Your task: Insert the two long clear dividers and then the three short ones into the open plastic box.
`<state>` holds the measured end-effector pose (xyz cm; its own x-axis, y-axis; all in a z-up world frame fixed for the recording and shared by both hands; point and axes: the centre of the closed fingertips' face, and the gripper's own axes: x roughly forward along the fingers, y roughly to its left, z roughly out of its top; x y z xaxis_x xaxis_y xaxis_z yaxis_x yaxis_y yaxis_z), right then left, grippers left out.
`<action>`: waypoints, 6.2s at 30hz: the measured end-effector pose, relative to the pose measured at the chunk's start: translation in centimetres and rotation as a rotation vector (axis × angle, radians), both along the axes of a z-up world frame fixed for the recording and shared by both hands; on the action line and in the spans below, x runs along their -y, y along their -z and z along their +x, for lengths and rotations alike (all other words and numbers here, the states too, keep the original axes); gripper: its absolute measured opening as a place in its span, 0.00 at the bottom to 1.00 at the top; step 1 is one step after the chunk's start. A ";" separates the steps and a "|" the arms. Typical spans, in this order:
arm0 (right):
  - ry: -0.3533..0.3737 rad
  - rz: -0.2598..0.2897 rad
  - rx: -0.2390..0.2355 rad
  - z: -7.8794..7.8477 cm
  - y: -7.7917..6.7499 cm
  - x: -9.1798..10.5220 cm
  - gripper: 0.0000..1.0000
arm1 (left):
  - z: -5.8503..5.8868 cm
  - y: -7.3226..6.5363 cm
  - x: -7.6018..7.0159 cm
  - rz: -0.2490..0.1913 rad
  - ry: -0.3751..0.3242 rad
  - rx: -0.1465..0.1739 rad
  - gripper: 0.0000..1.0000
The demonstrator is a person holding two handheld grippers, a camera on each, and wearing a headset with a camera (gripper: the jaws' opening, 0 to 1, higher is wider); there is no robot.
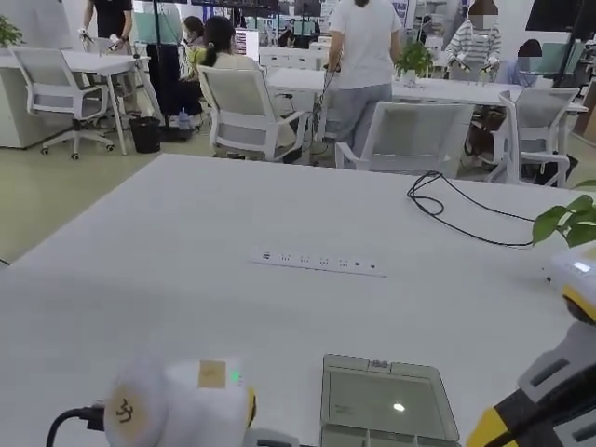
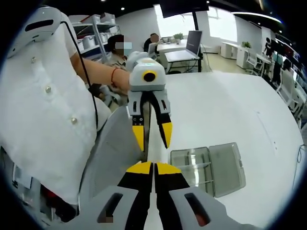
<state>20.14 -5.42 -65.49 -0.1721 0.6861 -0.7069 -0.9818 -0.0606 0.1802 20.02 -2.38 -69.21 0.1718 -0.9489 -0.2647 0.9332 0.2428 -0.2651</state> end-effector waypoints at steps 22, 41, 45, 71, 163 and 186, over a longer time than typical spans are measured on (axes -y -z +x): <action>0.058 -0.051 0.072 5.0 3.7 0.0 0.03 | 1.5 4.1 -3.7 0.147 -0.072 0.037 0.71; 0.107 -0.076 0.083 7.7 9.1 0.2 0.03 | 1.7 5.6 -4.2 0.169 -0.085 0.025 0.94; 0.106 -0.083 0.083 7.8 9.7 0.3 0.03 | 1.7 5.7 -4.2 0.170 -0.085 0.022 0.95; 0.047 -0.085 0.128 7.4 11.3 -0.3 0.03 | 1.8 5.6 -3.8 0.145 -0.093 0.001 0.93; 0.219 -0.140 0.107 7.1 10.5 6.1 0.45 | 2.2 6.3 -5.2 0.174 -0.124 -0.002 1.00; 0.228 -0.373 0.090 5.1 15.2 18.7 0.52 | 2.2 6.3 -5.2 0.196 -0.119 0.001 1.00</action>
<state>25.27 -24.12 -80.70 0.0273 0.3942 -0.9186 -0.9753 0.2121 0.0620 22.24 2.86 -75.46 0.2800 -0.8522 -0.4419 0.8948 0.3984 -0.2013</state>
